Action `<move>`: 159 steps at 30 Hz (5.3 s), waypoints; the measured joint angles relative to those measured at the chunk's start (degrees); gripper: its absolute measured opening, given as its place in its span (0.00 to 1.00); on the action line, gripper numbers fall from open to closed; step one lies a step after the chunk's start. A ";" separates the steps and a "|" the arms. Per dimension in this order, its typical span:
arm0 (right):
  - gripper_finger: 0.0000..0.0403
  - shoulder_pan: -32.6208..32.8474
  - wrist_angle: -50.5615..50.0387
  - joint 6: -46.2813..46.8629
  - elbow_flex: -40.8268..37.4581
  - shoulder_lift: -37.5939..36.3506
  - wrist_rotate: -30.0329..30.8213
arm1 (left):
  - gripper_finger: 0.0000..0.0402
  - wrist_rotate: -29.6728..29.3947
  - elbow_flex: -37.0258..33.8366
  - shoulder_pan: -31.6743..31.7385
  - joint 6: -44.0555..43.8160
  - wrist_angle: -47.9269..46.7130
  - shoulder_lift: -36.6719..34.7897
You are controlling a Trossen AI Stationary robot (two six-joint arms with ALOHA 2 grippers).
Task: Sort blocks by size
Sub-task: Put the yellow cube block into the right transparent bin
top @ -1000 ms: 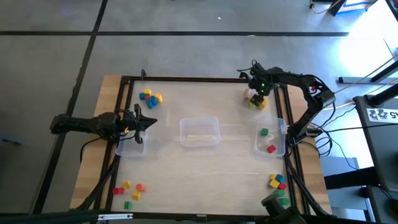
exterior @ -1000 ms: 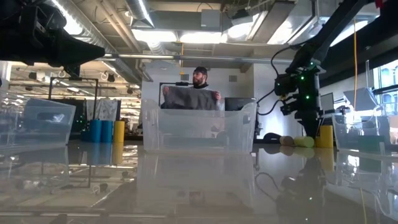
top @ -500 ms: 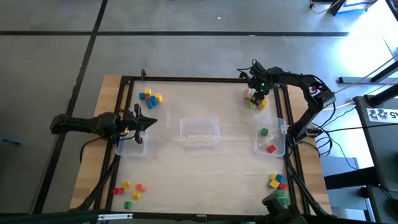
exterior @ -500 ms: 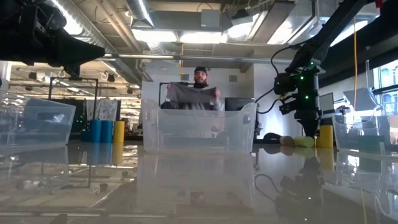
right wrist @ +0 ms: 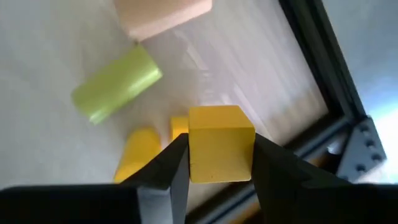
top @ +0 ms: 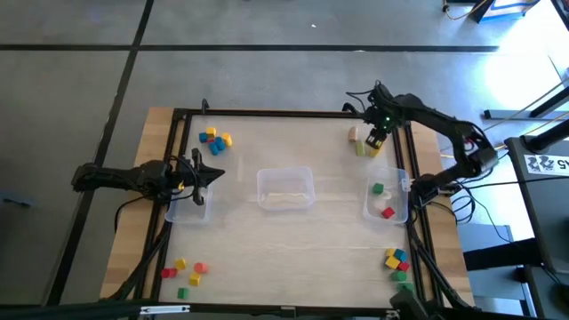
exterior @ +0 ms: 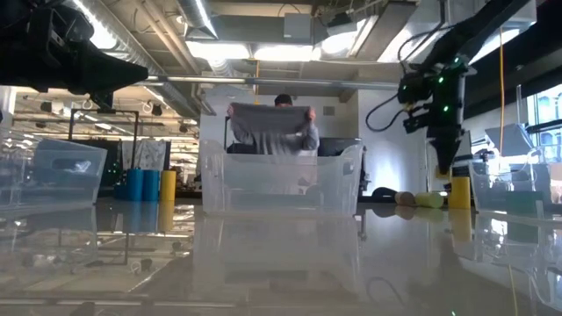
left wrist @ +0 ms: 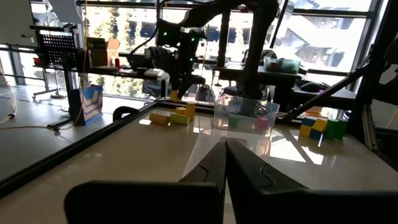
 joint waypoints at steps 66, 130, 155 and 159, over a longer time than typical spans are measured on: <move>0.35 51.50 -23.94 37.34 0.00 -14.86 -2.36 | 0.01 -0.01 0.01 0.01 0.00 0.00 0.01; 0.69 39.51 -14.87 19.55 4.51 -14.42 15.57 | 0.01 -0.03 0.01 0.01 0.41 0.46 0.00; 0.69 9.12 2.99 -1.26 4.02 -2.49 15.80 | 0.01 -5.65 0.01 0.01 -1.49 0.68 0.01; 0.69 3.41 3.02 -2.03 4.13 -0.21 9.07 | 0.01 -5.65 0.01 0.04 0.74 0.70 -0.01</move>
